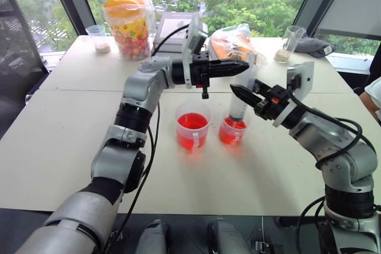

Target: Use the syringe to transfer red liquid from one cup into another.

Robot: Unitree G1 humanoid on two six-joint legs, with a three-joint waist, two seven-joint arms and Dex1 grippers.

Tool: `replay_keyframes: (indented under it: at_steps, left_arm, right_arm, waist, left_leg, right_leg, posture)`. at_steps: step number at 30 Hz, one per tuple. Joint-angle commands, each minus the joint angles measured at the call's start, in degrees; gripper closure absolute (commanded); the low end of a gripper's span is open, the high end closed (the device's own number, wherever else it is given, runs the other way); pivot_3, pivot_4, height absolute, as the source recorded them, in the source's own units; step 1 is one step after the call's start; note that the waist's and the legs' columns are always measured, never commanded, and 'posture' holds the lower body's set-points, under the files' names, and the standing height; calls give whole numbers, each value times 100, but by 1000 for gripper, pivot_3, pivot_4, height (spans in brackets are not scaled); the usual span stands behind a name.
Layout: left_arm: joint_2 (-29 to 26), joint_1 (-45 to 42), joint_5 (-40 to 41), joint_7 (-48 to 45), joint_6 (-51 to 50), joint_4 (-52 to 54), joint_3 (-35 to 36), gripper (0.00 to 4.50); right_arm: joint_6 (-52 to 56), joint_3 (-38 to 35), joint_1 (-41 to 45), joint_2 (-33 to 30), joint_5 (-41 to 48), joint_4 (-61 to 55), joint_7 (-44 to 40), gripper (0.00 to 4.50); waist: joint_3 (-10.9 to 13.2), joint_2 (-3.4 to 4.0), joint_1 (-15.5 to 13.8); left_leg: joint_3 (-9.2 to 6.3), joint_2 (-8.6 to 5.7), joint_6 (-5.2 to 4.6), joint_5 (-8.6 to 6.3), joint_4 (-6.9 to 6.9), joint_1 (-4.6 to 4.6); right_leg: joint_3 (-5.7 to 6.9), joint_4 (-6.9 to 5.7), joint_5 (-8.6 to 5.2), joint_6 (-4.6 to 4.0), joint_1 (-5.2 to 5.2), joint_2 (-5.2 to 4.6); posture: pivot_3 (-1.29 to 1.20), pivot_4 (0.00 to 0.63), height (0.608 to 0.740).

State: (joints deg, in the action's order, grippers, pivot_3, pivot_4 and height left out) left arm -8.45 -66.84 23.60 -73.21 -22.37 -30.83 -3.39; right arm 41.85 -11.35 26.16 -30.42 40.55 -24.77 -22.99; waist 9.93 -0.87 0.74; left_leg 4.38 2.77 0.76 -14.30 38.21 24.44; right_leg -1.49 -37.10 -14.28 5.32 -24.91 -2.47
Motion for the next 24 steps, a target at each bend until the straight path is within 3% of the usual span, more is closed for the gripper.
replay_keyframes:
  at_steps: [1,4,7,14,15,24]
  left_arm:
    - [78,148,-238,-21,-272,-49,-411,4456]
    - [-11,-28,-25,88,-462,25,-111,4456]
    - [-207,-200,167,211,-624,124,199,3617]
    - [-938,-206,500,418,-966,596,738,241]
    - [-1023,-170,521,425,-991,664,761,46]
    - [-1858,992,835,576,-1658,2095,802,46]
  right_arm:
    - [-369,-377,527,-95,254,-615,-48,3100]
    - [-375,-319,433,-109,208,-574,-96,3100]
    - [-380,-254,328,-74,190,-549,-130,3100]
    - [-430,-115,196,-9,152,-464,-200,3100]
    - [-435,-105,194,-4,150,-449,-205,3100]
    - [106,-208,662,-225,255,-171,38,3100]
  waist:
    - [0,-1,-1]
    - [1,-7,0]
    - [1,-3,18]
    - [1,-3,15]
    - [1,-3,7]
    - [0,-2,12]
  left_leg:
    - [-1,0,0,0,0,1]
    - [-1,-1,0,0,0,1]
    - [-2,1,0,0,0,2]
    - [-3,6,0,0,-2,-1]
    - [-1,4,0,0,-1,0]
    - [1,3,0,0,1,-1]
  right_leg:
    - [1,0,0,0,0,0]
    - [1,0,0,0,0,0]
    - [2,0,0,0,-2,2]
    - [2,-4,0,0,-3,5]
    - [1,-2,0,0,-2,2]
    - [0,-9,0,0,-2,-2]
  posture:
    - [0,150,740]
    - [0,150,740]
    - [0,150,740]
    - [0,150,740]
    - [0,150,740]
    - [0,150,740]
